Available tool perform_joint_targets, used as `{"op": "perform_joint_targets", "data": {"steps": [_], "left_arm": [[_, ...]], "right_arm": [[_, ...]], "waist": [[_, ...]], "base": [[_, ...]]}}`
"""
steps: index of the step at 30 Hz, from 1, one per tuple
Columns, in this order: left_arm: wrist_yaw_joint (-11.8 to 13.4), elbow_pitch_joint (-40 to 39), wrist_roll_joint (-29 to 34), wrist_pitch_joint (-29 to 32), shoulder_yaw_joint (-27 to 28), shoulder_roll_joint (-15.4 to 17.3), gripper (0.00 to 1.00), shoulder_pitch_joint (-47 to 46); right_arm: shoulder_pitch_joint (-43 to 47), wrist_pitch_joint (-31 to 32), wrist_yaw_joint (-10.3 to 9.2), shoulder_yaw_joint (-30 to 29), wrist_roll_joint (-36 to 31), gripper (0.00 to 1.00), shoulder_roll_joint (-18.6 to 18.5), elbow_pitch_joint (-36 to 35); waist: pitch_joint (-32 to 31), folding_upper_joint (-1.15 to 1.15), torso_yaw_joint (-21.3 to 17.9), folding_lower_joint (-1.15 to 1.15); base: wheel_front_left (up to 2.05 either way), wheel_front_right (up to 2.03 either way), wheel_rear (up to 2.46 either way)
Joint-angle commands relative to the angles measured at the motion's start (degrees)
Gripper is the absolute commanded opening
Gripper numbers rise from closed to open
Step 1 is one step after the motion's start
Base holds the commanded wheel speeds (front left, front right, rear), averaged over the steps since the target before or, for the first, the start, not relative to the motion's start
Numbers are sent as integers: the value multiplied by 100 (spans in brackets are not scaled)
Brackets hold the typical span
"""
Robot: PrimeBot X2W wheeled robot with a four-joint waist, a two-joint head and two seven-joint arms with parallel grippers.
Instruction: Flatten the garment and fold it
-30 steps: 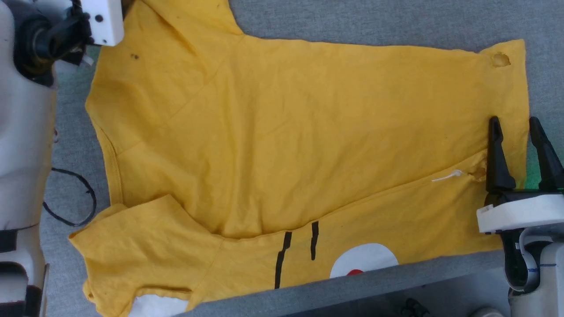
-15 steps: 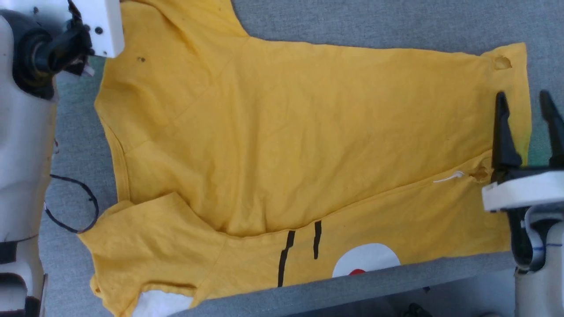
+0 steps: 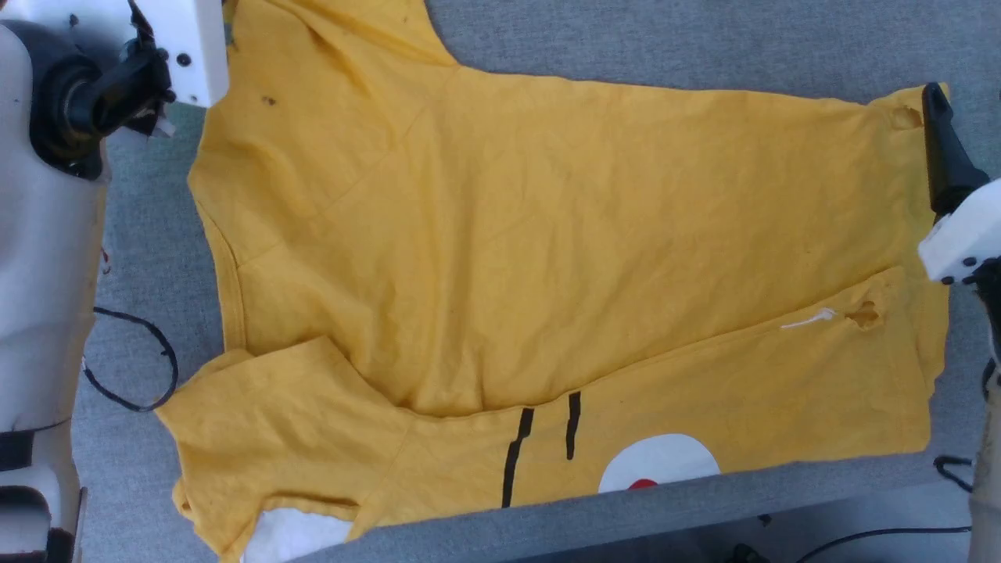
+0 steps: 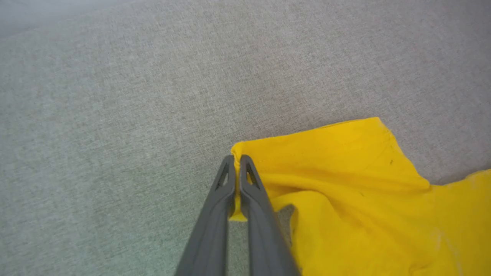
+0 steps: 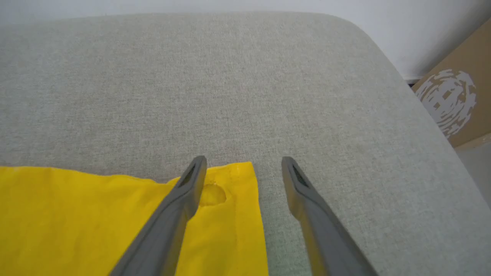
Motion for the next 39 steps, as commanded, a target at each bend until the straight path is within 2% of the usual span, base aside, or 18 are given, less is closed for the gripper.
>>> {"op": "perform_joint_targets", "data": {"steps": [1, 5, 8, 16, 17, 18, 19, 21, 30, 35, 39], "left_arm": [[-43, -29, -72, -22, -31, -18, 0, 85], [-41, -31, -91, -25, -55, -31, 0, 89], [-34, -37, -102, -23, -71, -39, 0, 90], [-6, -75, -126, -6, -97, -24, 0, 103], [-5, -80, -129, -3, -99, -17, 0, 105], [-5, -85, -131, -1, -103, -10, 0, 107], [-4, -89, -133, -1, -105, -5, 0, 109], [-5, -96, -143, -6, -109, -2, 0, 108], [-34, -106, -192, -121, -106, 8, 0, 120], [-162, -198, -296, -517, -39, -18, 0, 229], [-306, -422, -432, -1054, 48, -24, 0, 415]], "right_arm": [[-136, 305, -11, -27, 121, 100, -63, 34], [-250, 1092, -11, -88, 296, 100, -191, 117], [-275, 1455, -11, -145, 359, 100, -217, 148], [-318, 1722, -11, -68, 475, 100, -317, 321], [-332, 1716, -11, -23, 482, 96, -339, 342], [-359, 1682, -11, -6, 498, 73, -348, 364], [-394, 1642, -11, -7, 508, 42, -352, 397], [-469, 1539, -11, 11, 505, 0, -385, 489], [-700, 1112, -11, -26, 452, 0, -341, 768], [-696, 876, -11, 26, 524, 0, -364, 681], [-580, 726, -11, 39, 636, 0, -375, 537]], "waist": [[11, 0, 20, 0], [27, 0, 62, 0], [38, 0, 94, 0], [72, 0, 152, 0], [78, 0, 154, 0], [84, 0, 154, 0], [89, 0, 154, 0], [101, 0, 154, 0], [54, 0, 139, 0], [-130, 0, 150, 0], [-337, 0, 188, 0]], "base": [[0, 0, 0], [0, 0, 0], [0, 0, 0], [0, 0, 0], [0, 0, 0], [0, 0, 0], [0, 0, 0], [0, 0, 0], [0, 0, 0], [0, 0, 0], [0, 0, 0]]}}
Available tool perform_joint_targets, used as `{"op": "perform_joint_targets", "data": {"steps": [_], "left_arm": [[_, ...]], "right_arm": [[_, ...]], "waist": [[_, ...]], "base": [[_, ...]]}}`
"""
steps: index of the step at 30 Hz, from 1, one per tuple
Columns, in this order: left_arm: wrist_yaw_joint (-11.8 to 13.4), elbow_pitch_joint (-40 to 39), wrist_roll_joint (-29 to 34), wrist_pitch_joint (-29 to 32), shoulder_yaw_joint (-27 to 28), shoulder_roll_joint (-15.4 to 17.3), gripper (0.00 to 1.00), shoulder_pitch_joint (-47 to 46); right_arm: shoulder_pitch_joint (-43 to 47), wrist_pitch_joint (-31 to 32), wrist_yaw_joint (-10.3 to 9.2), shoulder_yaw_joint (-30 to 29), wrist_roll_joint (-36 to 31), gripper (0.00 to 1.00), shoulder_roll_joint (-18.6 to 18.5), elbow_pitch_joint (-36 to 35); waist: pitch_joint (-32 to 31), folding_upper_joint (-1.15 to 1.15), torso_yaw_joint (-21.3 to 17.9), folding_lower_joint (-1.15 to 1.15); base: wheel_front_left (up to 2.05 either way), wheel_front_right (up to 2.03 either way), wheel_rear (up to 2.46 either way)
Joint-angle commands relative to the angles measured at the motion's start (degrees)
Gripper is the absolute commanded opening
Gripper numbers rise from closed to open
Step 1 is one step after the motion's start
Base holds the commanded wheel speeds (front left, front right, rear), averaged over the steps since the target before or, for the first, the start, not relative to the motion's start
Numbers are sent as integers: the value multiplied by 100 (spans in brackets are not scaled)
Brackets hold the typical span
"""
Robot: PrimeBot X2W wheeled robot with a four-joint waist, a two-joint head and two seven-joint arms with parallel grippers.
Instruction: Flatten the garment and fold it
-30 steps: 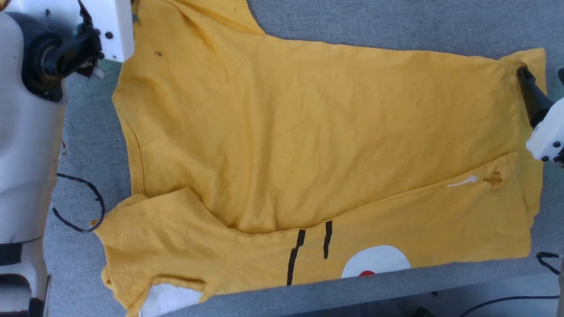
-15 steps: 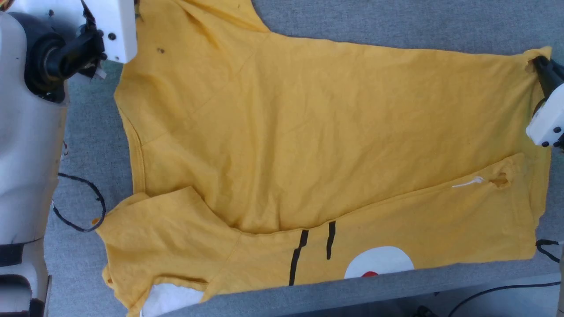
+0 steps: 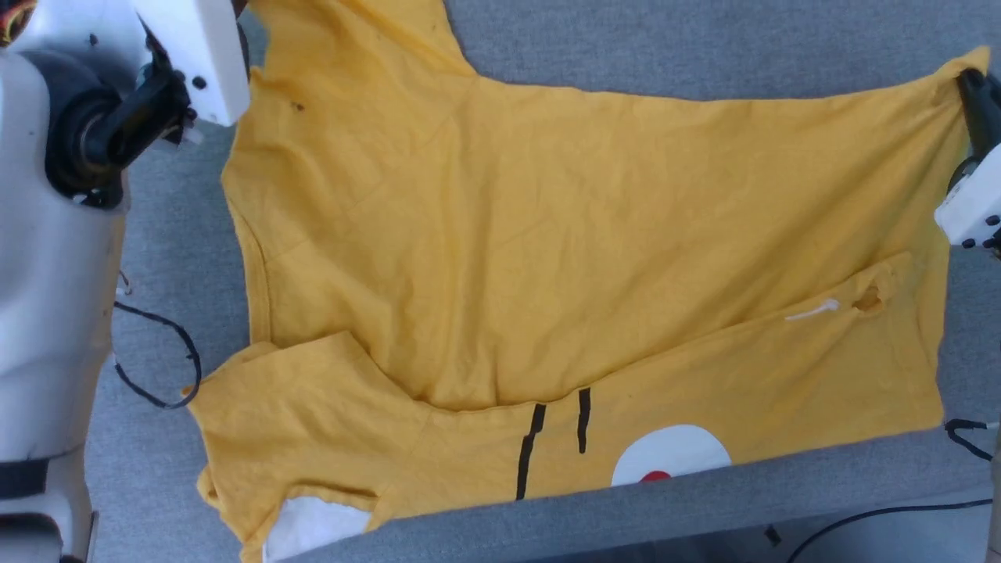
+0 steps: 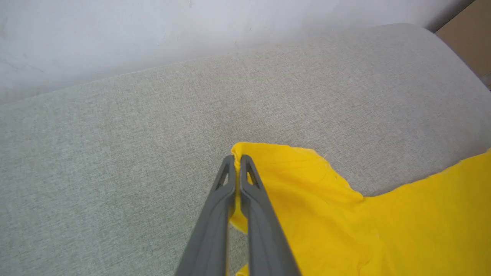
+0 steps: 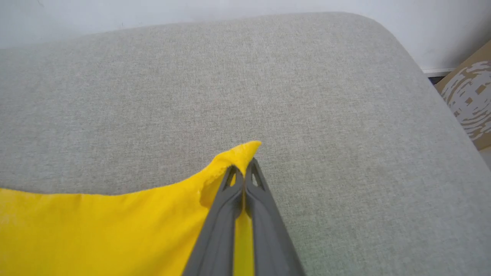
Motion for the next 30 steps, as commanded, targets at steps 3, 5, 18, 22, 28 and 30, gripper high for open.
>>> {"op": "perform_joint_targets", "data": {"steps": [3, 5, 18, 22, 28, 30], "left_arm": [[-112, -315, -170, -575, 159, 43, 0, 371], [-130, -476, -228, -870, 277, 88, 0, 585], [-54, -1871, -842, -1578, 891, 292, 0, 2559], [56, -2308, -959, -1560, 1031, 377, 0, 3179], [302, -2965, -1148, -1445, 1238, 506, 0, 4407], [385, -3108, -1188, -1432, 1304, 526, 0, 4779]], "right_arm": [[183, -146, -11, -10, 141, 0, -18, -181], [301, -181, -11, -42, 170, 0, -32, -269], [1437, -96, -11, -322, 398, 0, 132, -842], [1732, -1, -11, -358, 451, 0, 170, -1010], [2342, 250, -11, -478, 548, 0, 241, -1326], [2532, 347, -11, -524, 595, 0, 274, -1392]], "waist": [[-306, 0, 68, 0], [-413, 0, 92, 0], [-1202, 0, 291, 0], [-1402, 0, 305, 0], [-1733, 0, 348, 0], [-1821, 0, 361, 0]], "base": [[0, 0, 0], [0, 0, 0], [0, 0, 0], [0, 0, 0], [0, 0, 0], [0, 0, 0]]}}
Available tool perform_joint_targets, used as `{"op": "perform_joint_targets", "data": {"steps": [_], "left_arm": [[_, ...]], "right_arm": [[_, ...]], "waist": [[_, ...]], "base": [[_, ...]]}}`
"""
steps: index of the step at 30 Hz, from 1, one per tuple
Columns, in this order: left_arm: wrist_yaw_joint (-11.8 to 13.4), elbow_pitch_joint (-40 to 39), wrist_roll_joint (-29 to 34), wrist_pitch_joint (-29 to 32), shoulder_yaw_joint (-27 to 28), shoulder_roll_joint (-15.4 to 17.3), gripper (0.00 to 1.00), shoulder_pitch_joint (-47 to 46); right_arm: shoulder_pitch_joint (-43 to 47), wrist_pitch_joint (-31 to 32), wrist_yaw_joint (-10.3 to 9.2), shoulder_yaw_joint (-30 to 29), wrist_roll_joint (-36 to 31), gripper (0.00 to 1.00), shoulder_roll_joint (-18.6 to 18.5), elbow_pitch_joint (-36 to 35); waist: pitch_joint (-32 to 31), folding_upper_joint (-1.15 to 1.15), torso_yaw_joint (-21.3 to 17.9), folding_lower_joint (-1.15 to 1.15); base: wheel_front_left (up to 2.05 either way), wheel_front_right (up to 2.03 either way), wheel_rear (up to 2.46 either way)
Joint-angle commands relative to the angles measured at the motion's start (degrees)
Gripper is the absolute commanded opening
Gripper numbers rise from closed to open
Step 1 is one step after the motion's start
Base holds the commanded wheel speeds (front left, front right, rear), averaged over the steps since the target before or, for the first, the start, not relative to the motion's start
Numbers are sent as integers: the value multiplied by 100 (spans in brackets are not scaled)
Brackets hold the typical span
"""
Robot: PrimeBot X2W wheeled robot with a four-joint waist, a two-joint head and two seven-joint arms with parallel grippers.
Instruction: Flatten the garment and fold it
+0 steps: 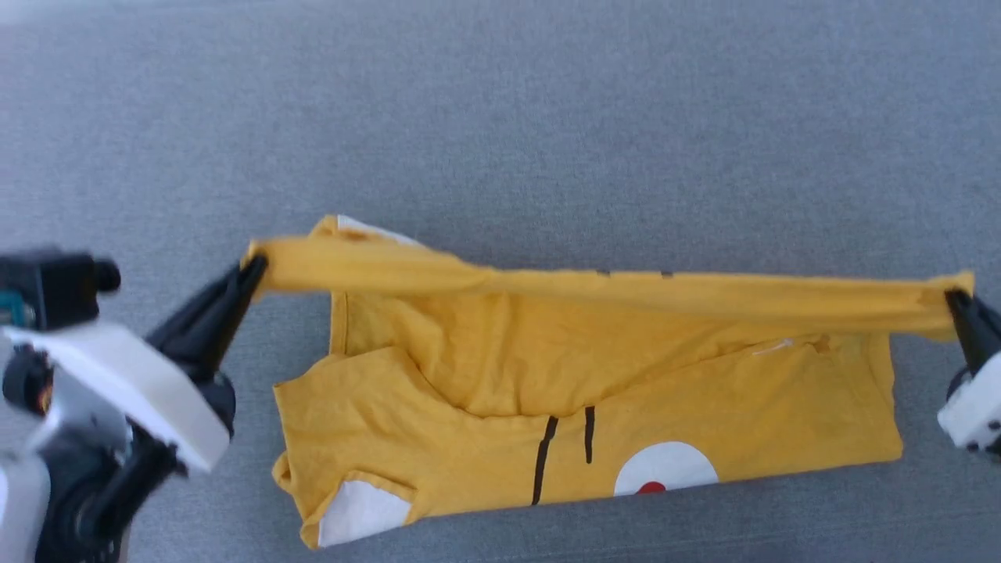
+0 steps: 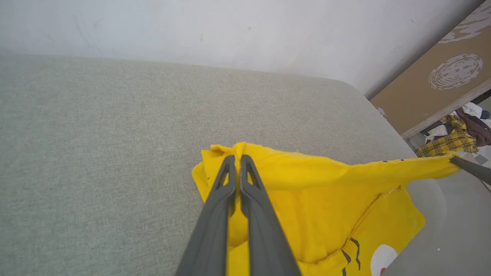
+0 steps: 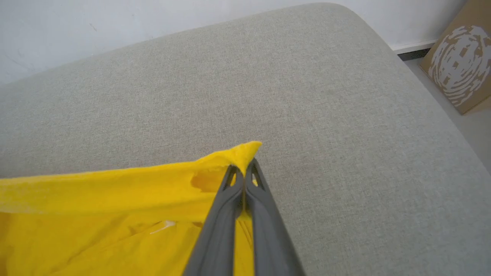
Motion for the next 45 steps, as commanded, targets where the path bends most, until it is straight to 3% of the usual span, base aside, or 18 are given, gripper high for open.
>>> {"op": "perform_joint_targets", "data": {"steps": [1, 8, 16, 34, 35, 36, 37, 45], "left_arm": [[66, -85, -69, 14, 54, 19, 0, 232], [196, -270, -378, 123, 100, -50, 0, 1372], [307, -61, -321, 185, -161, -167, 0, 1963], [169, 1809, -114, 286, -864, -626, 0, 911], [197, 1907, -113, 265, -857, -662, 4, 851], [229, 2000, -129, 261, -850, -703, 71, 803], [236, 2074, -147, 275, -860, -732, 100, 759], [154, 1957, -261, 65, -749, -804, 100, 739]], "right_arm": [[136, 43, -11, -47, 42, 0, 36, -60], [767, 366, -11, -210, 148, 0, 151, -147], [1223, 658, -11, -154, 100, 0, 238, -9], [619, 431, -11, 234, -328, 0, 288, 1375], [567, 409, -11, 243, -341, 10, 290, 1455], [518, 378, -11, 243, -352, 44, 292, 1530], [475, 339, -11, 239, -365, 99, 294, 1594], [418, 494, -11, 149, -167, 100, 272, 1410]], "waist": [[-185, 0, 52, 1], [-420, 0, 123, 1], [-536, 0, 221, 1], [-220, 0, 250, 1], [-206, 0, 248, 1], [-194, 0, 245, 1], [-183, 0, 242, 1], [-234, 0, 247, 1]], "base": [[0, 0, 0], [0, 0, 0], [0, 0, 0], [0, 0, 0], [0, 0, 0], [0, 0, 0], [0, 0, 0], [0, 0, 0]]}}
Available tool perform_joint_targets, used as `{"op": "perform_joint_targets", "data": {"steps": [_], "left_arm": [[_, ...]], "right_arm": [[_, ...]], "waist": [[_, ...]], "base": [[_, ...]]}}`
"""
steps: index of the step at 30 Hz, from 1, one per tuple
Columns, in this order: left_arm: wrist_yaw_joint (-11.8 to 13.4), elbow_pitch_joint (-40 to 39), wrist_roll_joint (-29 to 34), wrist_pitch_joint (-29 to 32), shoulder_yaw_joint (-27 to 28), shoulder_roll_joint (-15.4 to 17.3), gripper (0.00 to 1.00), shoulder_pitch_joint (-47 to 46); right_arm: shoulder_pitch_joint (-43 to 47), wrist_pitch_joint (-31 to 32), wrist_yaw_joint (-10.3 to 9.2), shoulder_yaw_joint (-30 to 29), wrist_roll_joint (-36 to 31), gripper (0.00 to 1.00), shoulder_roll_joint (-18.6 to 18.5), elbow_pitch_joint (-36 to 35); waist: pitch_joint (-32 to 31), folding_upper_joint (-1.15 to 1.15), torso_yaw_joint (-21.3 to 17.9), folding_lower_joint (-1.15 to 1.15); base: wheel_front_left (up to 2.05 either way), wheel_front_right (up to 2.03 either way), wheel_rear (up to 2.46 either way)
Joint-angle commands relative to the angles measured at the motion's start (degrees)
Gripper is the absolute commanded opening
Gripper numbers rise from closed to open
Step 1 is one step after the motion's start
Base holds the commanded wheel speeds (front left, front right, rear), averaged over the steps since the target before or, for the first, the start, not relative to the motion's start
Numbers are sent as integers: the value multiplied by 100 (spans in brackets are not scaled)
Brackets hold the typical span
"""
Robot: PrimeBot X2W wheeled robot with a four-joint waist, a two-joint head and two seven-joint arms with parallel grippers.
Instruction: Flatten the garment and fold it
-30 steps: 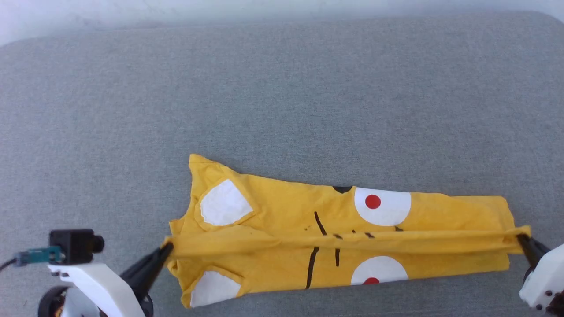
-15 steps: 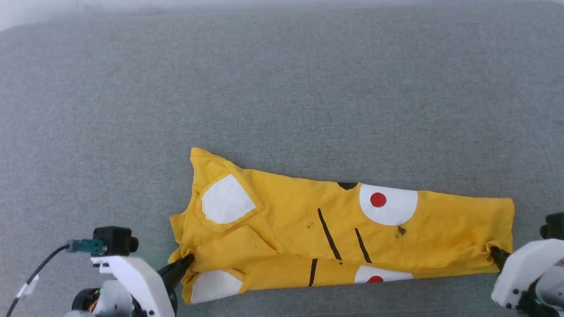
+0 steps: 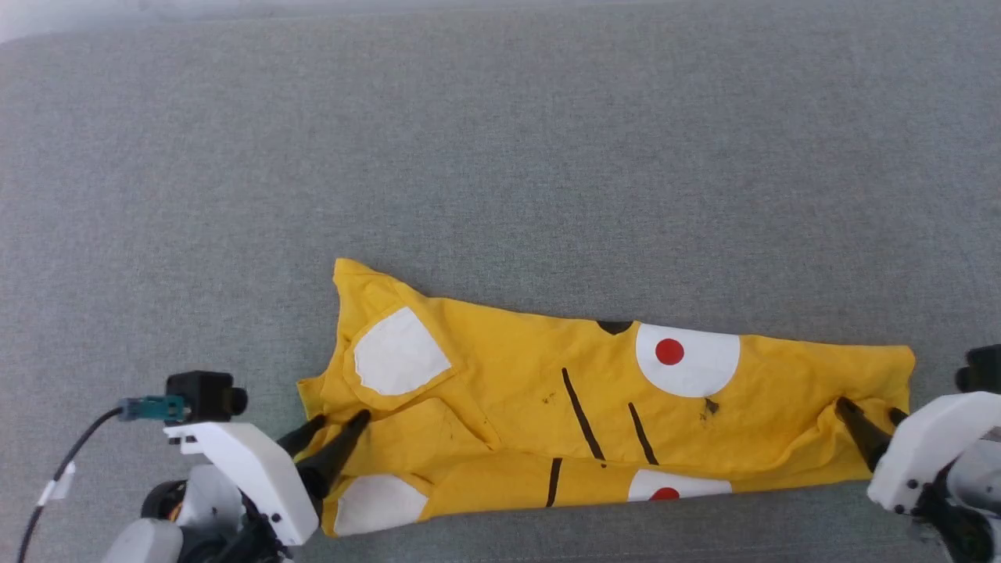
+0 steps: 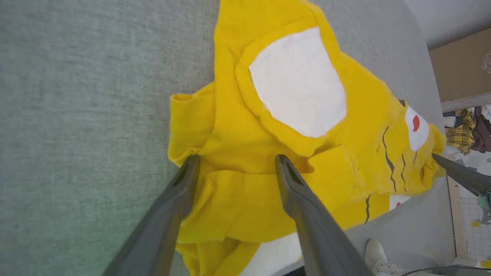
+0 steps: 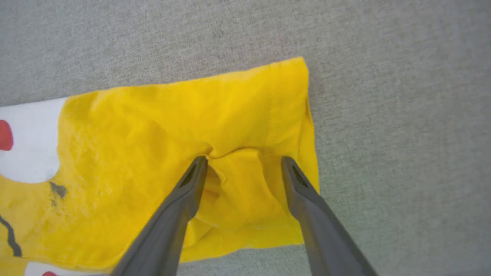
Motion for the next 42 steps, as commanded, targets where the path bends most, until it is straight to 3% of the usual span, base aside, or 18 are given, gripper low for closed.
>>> {"op": "perform_joint_targets", "data": {"steps": [1, 7, 12, 18, 21, 27, 33, 42], "left_arm": [[8, -75, -29, -60, 75, 51, 100, 91], [133, -859, 205, -577, 327, 124, 100, 457], [408, -1383, 933, -1786, 663, -17, 100, 604], [626, -1546, 1812, -3544, 950, -334, 100, 626], [752, -1545, 2359, -4070, 975, -401, 100, 665], [750, -1490, 2945, -4222, 922, -610, 100, 792], [545, -1446, 3103, -4229, 997, -838, 100, 833], [255, -1307, 3315, -4231, 1063, -854, 100, 794]], "right_arm": [[67, 141, -12, -54, 108, 100, -37, -162], [376, 538, -12, -328, 382, 100, -82, -1159], [489, 77, -12, -532, 262, 100, -21, -1839], [515, -735, -12, -544, -17, 100, 49, -1749], [551, -1009, -12, -505, -102, 100, 64, -1553], [623, -1309, -12, -553, -324, 100, 73, -1180], [655, -1249, -12, -635, -417, 100, 77, -655], [403, -1255, -12, -602, -492, 100, 76, 100]], "waist": [[-41, 0, 2, -1], [-140, 0, 18, -1], [-182, 0, 21, -1], [-224, 0, 15, -1], [-230, 0, 26, -1], [-225, 0, 85, -1], [-206, 0, 207, -1], [-151, 0, 373, -1]], "base": [[0, 0, 0], [0, 0, 0], [0, 0, 0], [0, 0, 0], [0, 0, 0], [0, 0, 0], [0, 0, 0], [0, 0, 0]]}}
